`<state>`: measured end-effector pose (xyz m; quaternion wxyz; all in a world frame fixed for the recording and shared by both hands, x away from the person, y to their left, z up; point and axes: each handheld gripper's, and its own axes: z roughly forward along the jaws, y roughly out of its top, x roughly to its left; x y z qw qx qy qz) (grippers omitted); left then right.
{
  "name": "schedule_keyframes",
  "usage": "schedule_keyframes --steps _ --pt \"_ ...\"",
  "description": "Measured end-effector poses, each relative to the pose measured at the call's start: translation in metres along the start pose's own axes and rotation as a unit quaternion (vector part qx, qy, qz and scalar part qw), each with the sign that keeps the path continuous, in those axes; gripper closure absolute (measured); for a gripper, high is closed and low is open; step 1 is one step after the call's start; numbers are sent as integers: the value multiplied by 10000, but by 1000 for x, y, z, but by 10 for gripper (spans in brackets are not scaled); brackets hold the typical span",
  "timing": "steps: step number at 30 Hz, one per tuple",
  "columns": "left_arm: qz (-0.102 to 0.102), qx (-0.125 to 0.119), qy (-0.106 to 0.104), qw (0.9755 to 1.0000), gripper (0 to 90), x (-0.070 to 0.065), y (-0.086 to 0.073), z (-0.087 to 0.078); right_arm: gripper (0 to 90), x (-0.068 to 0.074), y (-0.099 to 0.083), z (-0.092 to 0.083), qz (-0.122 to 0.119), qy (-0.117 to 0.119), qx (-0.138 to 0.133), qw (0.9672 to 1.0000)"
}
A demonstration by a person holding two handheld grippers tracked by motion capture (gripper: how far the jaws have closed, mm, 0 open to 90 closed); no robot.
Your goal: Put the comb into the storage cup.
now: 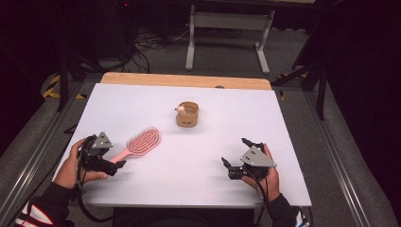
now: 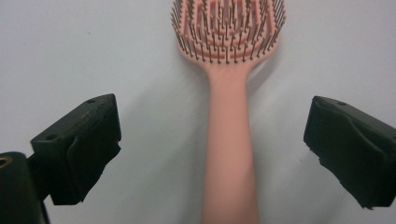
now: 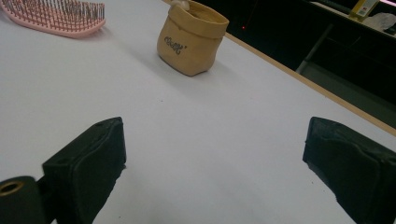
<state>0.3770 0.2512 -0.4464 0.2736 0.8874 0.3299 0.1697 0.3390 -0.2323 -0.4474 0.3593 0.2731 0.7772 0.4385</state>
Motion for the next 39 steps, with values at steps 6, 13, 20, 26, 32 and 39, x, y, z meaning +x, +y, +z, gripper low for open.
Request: schedule_keyframes --steps 6,13,20,26,32,39 --pt "33 336 -90 9994 64 5 6 12 68 1 0 1 2 55 2 10000" --pt "-23 775 -298 9965 150 14 16 28 68 1 -1 2 -22 75 52 10000" --pt "-34 751 -587 9954 339 15 24 30 68 1 -2 4 -7 83 81 9999" --pt "67 685 -742 9949 572 11 27 30 68 3 -2 7 -16 124 150 9998" --pt "-72 573 -682 9960 685 11 26 31 68 4 -3 7 -57 156 180 9997" --pt "-109 372 -531 9978 694 6 21 30 68 6 -3 9 -107 168 235 9995"
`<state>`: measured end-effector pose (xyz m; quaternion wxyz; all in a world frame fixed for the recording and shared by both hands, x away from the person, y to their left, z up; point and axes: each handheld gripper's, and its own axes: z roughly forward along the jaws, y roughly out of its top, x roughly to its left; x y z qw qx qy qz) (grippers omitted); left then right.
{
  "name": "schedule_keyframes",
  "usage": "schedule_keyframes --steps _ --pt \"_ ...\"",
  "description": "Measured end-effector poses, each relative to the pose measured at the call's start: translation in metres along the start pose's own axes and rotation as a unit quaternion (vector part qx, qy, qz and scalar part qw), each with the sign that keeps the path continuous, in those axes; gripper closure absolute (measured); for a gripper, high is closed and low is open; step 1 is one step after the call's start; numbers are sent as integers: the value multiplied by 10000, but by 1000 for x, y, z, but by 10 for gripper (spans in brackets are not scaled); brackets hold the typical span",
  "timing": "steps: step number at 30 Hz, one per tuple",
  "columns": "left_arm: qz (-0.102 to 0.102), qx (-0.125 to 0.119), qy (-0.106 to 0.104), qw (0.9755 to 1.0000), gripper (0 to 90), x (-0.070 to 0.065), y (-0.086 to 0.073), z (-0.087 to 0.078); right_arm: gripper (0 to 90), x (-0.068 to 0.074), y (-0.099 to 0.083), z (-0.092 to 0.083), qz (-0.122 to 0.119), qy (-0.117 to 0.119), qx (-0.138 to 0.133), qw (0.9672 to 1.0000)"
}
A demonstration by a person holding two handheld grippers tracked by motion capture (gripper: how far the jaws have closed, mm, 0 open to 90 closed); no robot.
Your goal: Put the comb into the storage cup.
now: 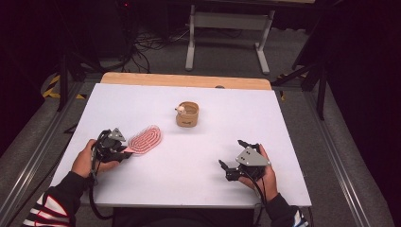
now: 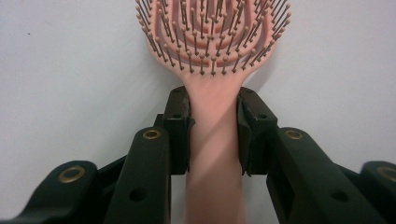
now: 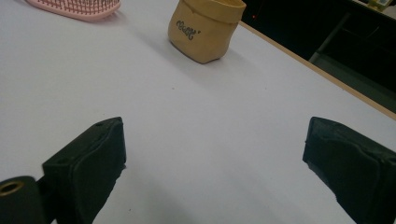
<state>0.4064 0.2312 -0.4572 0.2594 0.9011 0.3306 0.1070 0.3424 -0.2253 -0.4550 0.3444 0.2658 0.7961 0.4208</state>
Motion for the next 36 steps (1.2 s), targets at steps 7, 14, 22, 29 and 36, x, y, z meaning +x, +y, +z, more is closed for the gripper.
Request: schedule_keyframes --steps 7,14,22,29,36 --pt "29 -338 472 9983 696 -11 -4 -3 68 -3 0 -1 129 -24 -50 9999" --pt "45 -920 793 9926 696 -16 -4 -11 68 -9 0 -3 327 -285 -123 9990" --pt "70 -1602 1007 9819 696 -23 -5 -20 68 -18 -2 -3 712 -472 -72 9963" --pt "133 -1977 1117 9738 696 -32 -5 -25 80 -18 -2 -2 911 -408 14 9950" --pt "217 -2135 1062 9709 696 -40 -3 -22 60 -16 -1 -1 945 -145 -90 9954"
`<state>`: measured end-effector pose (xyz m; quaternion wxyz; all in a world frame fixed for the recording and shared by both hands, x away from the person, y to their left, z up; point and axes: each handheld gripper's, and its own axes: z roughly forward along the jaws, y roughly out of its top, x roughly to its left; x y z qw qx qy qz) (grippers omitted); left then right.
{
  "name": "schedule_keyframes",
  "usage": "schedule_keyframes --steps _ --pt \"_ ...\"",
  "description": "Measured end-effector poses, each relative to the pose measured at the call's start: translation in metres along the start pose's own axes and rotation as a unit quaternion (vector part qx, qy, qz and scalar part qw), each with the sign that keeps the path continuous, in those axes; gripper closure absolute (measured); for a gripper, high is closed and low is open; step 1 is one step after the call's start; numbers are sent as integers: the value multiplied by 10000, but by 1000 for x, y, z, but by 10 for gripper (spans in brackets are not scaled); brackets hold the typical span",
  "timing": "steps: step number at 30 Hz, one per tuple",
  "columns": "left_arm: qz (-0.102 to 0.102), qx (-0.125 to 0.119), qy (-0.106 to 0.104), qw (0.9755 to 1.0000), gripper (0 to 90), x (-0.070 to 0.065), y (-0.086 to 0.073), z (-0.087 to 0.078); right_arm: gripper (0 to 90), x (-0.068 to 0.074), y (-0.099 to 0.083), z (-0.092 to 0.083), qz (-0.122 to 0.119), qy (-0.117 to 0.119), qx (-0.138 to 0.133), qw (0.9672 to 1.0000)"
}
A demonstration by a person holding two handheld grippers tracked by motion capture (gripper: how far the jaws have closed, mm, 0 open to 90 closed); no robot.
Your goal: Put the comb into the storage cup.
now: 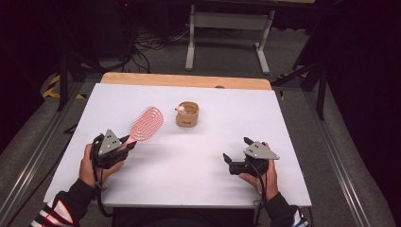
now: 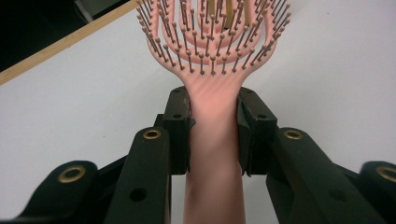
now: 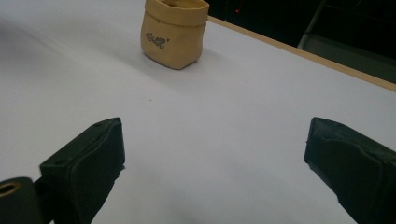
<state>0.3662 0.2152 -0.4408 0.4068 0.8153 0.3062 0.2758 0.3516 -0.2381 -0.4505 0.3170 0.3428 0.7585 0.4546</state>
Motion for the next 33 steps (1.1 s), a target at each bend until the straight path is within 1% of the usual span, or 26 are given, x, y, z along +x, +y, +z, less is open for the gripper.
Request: schedule_keyframes --steps 3,4,6,7,9,11,12,15,17,23,24,25,26,28,30,32,33 --pt "-93 -79 -82 9999 696 -3 0 0 75 1 1 -1 72 7 -70 9999" --pt "-108 -119 -80 9998 696 -5 -1 1 76 1 2 -1 125 56 -110 9998" --pt "-85 -169 -65 9998 696 -9 -1 2 71 1 4 -2 292 164 -192 9993" --pt "-63 -205 -26 9998 696 -10 0 2 64 1 5 -2 323 177 -232 9991" --pt "-67 -288 -61 9995 696 -14 1 3 46 1 7 -1 355 208 -285 9987" --pt "-32 -364 -57 9993 696 -19 2 4 43 1 8 1 343 177 -304 9988" --pt "-26 -375 -62 9993 696 -20 2 4 43 2 9 1 273 156 -297 9991" --pt "11 -448 -97 9989 696 -26 5 6 42 4 11 2 210 127 -320 9992" --pt "31 -484 -60 9988 696 -29 6 8 42 7 14 2 193 116 -362 9991" --pt "35 -570 -89 9983 696 -36 11 14 44 14 25 6 173 199 -478 9985" --pt "50 -589 -86 9982 696 -39 12 17 45 18 31 9 261 308 -539 9977" --pt "50 -589 -86 9982 696 -39 12 17 45 19 33 9 268 320 -553 9976" --pt "72 -615 -125 9980 696 -42 14 20 46 21 36 9 307 368 -607 9970" --pt "80 -630 -134 9979 696 -45 15 22 46 24 42 11 352 402 -672 9963" --pt "130 -632 -153 9978 697 -48 16 23 48 28 48 13 409 443 -740 9954" --pt "151 -631 -176 9977 696 -50 18 24 48 29 50 14 442 459 -760 9951" --pt "157 -639 -211 9976 697 -51 18 25 49 33 55 18 525 543 -805 9939"
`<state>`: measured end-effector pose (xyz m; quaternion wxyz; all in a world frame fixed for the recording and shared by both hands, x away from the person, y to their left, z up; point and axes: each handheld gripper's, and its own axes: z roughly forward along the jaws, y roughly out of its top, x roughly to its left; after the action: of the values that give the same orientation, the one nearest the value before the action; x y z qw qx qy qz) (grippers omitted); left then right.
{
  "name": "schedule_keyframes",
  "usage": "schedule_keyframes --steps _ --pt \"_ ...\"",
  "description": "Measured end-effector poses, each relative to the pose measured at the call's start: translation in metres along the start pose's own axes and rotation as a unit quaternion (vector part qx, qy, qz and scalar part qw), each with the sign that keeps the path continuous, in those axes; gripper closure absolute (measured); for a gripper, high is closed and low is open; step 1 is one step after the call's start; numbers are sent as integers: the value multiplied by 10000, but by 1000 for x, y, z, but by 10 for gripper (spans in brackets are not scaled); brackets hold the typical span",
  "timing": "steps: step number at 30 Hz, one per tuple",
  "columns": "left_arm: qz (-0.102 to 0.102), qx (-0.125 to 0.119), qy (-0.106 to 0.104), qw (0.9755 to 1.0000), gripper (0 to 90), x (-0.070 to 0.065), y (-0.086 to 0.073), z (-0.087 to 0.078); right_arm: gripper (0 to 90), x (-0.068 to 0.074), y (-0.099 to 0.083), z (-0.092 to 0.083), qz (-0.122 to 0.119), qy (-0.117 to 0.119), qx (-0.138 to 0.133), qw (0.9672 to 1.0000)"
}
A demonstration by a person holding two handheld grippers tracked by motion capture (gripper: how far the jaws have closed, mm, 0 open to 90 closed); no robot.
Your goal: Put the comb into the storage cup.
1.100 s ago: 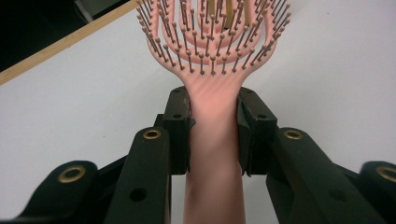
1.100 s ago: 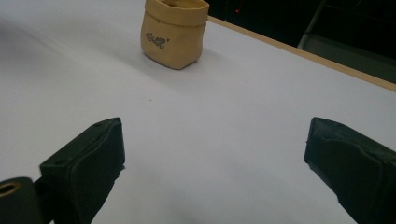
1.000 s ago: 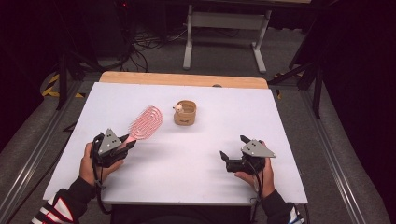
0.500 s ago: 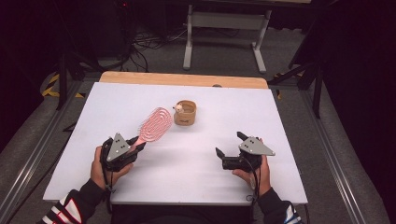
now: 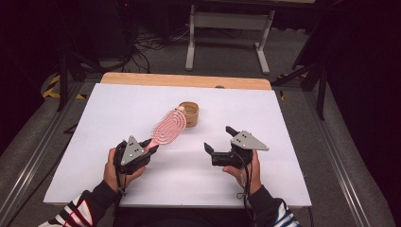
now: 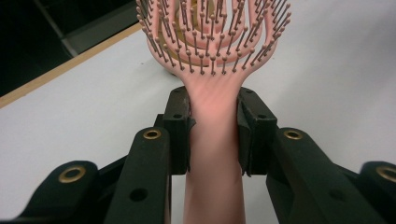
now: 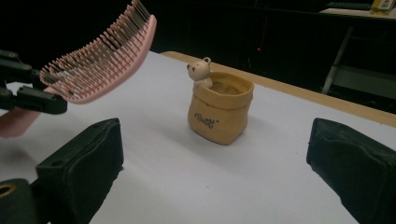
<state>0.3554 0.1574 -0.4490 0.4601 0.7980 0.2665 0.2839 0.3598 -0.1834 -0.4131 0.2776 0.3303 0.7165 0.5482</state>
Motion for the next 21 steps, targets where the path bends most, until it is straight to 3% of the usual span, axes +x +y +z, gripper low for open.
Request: schedule_keyframes --steps 13,21 --pt "184 -138 2 9997 697 -15 6 8 56 33 16 31 75 381 35 9992" --pt "286 -232 -67 9993 697 -26 10 13 65 39 18 39 226 335 29 9992"
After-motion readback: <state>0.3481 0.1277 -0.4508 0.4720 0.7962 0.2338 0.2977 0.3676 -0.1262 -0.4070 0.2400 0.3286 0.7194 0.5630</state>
